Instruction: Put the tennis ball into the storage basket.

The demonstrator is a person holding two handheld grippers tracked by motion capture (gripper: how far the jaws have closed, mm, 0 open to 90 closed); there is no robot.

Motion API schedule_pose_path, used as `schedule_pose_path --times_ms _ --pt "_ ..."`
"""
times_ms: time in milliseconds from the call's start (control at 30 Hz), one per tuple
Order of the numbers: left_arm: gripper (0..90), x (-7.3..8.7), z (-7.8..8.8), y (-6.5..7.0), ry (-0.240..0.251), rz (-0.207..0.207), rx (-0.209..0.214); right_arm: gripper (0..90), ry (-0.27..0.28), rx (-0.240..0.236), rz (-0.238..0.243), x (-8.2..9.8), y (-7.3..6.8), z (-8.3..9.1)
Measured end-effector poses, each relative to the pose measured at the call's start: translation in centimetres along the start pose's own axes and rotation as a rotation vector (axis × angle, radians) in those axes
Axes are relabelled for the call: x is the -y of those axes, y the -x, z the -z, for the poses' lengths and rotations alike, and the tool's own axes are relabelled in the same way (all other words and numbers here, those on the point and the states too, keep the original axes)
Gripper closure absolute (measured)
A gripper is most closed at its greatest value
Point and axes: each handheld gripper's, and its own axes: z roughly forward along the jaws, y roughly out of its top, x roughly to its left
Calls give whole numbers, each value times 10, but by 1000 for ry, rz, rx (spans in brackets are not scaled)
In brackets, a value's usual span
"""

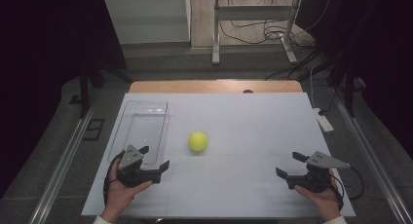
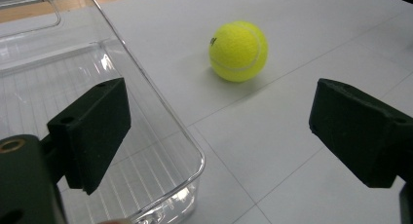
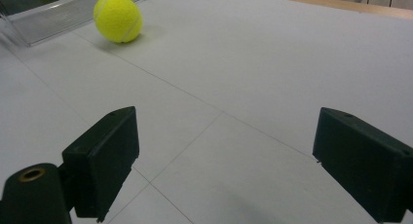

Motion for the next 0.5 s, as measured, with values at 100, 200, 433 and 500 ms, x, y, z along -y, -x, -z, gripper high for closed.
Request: schedule_pose_path --times_ms 100,200,433,500 --pt "96 -2 0 0 -2 -4 -6 99 -1 0 -1 0 0 0" --pt "96 -5 0 1 -8 -3 -5 99 -2 1 -2 0 1 0" --pt "96 -11 0 2 -16 -3 -4 100 -7 8 -3 1 2 0" --pt "97 -12 0 3 -16 -3 0 100 -9 9 -3 1 2 0"
